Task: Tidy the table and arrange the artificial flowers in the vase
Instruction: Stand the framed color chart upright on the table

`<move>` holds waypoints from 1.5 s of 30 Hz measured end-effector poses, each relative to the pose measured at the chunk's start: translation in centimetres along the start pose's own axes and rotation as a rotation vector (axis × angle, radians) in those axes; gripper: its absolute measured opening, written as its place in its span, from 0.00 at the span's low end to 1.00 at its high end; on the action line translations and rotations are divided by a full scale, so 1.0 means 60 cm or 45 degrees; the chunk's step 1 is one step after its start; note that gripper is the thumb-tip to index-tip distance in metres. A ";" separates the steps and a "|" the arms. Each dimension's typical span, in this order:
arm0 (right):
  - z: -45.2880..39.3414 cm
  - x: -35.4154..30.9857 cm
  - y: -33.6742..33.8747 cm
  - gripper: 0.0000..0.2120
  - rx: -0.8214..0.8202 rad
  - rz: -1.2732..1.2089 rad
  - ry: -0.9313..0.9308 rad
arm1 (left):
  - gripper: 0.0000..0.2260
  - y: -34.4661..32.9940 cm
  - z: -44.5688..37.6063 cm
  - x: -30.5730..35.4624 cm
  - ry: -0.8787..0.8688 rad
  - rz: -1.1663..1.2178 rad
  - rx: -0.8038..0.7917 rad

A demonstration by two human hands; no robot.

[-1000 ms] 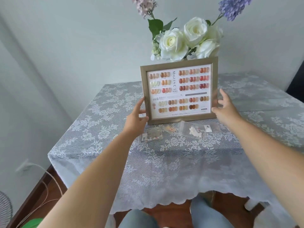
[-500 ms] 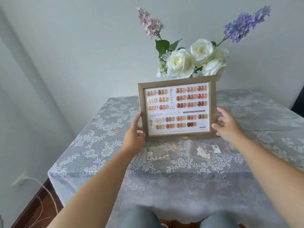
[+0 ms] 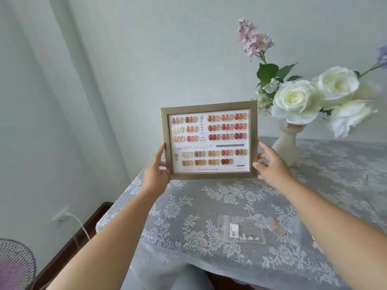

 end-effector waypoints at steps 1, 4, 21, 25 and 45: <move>-0.017 -0.009 -0.017 0.35 -0.014 0.009 0.012 | 0.42 0.011 -0.013 -0.009 0.024 0.009 0.009; -0.069 -0.026 -0.054 0.35 -0.022 0.006 0.025 | 0.41 0.033 -0.062 -0.026 0.060 0.024 0.004; -0.339 0.049 -0.154 0.36 -0.004 -0.055 -0.175 | 0.40 -0.058 -0.358 -0.090 0.120 -0.067 -0.076; -0.383 0.069 -0.167 0.36 -0.005 -0.048 -0.191 | 0.41 -0.084 -0.404 -0.111 0.106 -0.055 -0.075; -0.458 0.124 -0.179 0.36 0.057 0.065 -0.158 | 0.41 -0.150 -0.489 -0.143 0.103 -0.041 -0.048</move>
Point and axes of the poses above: each hand's wrist, its own z-axis away from the middle knuckle, its own y-axis out of the back of the hand, x = y × z, the point moved 10 cm from there along -z, towards the middle knuckle, and after that the axes turned 6 degrees about z, right-handed, at the moved point
